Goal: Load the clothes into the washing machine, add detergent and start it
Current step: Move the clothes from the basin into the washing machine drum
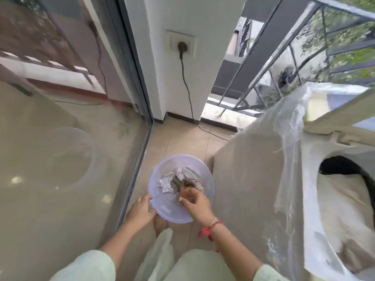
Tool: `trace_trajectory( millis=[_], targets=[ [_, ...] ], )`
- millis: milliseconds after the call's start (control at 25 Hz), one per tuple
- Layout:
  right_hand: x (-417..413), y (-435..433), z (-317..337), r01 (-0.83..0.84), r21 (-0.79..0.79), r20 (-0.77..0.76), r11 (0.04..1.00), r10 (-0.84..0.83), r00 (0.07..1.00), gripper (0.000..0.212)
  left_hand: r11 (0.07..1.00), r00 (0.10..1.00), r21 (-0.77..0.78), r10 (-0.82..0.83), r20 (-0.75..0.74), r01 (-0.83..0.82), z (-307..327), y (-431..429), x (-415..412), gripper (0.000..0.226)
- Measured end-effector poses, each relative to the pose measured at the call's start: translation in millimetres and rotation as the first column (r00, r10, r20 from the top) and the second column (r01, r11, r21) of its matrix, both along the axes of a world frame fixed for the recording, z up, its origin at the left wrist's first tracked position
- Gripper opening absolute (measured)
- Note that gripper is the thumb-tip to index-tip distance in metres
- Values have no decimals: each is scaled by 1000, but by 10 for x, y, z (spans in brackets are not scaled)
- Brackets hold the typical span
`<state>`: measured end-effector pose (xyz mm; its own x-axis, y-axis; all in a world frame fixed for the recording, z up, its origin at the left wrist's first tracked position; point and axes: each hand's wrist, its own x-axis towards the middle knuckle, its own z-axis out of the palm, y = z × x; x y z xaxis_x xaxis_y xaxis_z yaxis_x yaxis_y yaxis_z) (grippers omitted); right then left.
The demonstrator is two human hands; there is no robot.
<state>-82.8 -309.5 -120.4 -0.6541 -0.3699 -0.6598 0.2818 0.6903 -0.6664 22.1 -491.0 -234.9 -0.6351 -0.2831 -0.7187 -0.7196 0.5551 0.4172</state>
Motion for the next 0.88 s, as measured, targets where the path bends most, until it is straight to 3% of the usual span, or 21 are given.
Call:
trace_trajectory(
  millis=[200,400,520,640,720,800,880],
  targets=[
    [-88,-127,-1799,-227,409,144,884,184,972,40,962,959,39,-274,67,272,-945,-280,-344,47],
    [-463,-85,-3278,-147,575,-6,805,184,983,51,949,949,93,-308,66,302,-2079,-85,-693,52],
    [-630,6,-4067,-159,703,-31,693,254,967,62,942,940,81,-332,75,326,-2696,92,-787,58],
    [-668,139,-4535,-201,768,19,609,292,956,63,925,923,38,-380,59,378,-3237,262,-963,79],
    [-659,213,-4690,-240,781,31,576,349,937,52,904,904,31,-427,31,426,-3544,409,-1160,87],
    [-692,284,-4699,-255,759,18,599,372,928,33,863,863,-7,-505,17,505,-3755,598,-1380,77],
    [-699,349,-4603,-142,691,-40,709,233,972,25,857,862,-93,-507,24,507,-3842,755,-1508,45]
  ],
)
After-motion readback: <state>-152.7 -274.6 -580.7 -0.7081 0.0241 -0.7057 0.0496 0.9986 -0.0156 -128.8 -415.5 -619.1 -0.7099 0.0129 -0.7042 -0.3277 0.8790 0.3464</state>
